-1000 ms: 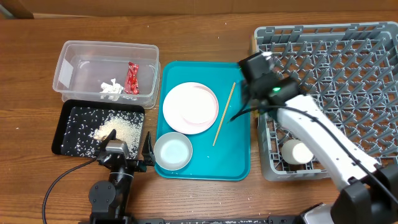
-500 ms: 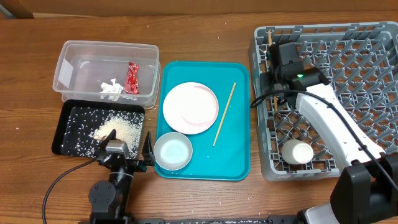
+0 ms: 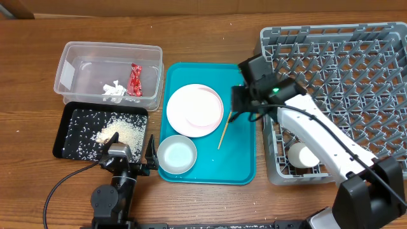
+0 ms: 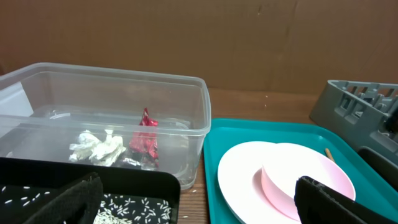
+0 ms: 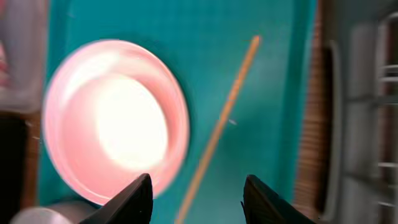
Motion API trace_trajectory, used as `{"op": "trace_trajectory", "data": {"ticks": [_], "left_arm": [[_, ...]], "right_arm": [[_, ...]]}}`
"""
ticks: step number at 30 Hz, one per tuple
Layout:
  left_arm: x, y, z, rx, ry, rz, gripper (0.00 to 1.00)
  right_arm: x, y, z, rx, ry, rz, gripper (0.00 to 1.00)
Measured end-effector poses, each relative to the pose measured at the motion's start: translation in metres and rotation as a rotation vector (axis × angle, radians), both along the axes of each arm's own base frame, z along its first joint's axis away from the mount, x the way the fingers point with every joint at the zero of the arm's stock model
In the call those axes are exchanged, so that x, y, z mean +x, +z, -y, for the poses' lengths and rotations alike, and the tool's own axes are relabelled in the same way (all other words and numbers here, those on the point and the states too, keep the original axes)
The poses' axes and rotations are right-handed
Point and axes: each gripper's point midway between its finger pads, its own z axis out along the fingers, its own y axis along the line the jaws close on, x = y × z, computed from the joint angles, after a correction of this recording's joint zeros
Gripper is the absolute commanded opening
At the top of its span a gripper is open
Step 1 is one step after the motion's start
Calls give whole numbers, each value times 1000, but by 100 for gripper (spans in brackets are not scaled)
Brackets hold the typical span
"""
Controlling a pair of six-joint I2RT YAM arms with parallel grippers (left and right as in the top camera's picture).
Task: Sort waste into correct bins and load items into the dishwasher
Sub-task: 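Grasp the second chopstick on the teal tray with the right gripper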
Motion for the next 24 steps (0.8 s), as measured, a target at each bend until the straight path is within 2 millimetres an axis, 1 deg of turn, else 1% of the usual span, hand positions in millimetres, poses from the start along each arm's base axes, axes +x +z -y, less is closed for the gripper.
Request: {"op": "trace_trajectory", "data": {"ticks": [1,3,7,9,10,11,14,18,19,21,22,24], "left_arm": [[0,0,0,0,0,0,100],[0,0,0,0,0,0,100],[0,0,0,0,0,0,100],[0,0,0,0,0,0,100],[0,0,0,0,0,0,100],[0,0,0,0,0,0,100],[0,0,0,0,0,0,100],[0,0,0,0,0,0,100],[0,0,0,0,0,0,100],[0,0,0,0,0,0,100],[0,0,0,0,0,0,100],[0,0,0,0,0,0,100]], "right_arm": [[2,-3,-4,23,-34,-7,49],[8,-14,-8,47,-93,-33,49],[21,-60,-13,50,-184,-96,49],[22,-81,-12,38,-215,-128,49],[22,-89,-10,33,-233,-146,47],[21,-97,-8,26,-247,-163,43],[20,-109,-2,13,-283,-188,29],[16,-116,2,-3,-312,-217,18],[16,-117,2,-3,-317,-219,13],[14,-118,3,-5,-329,-227,7],[13,-119,4,-9,-331,-231,4],[11,-118,5,-13,-339,-242,4]]}}
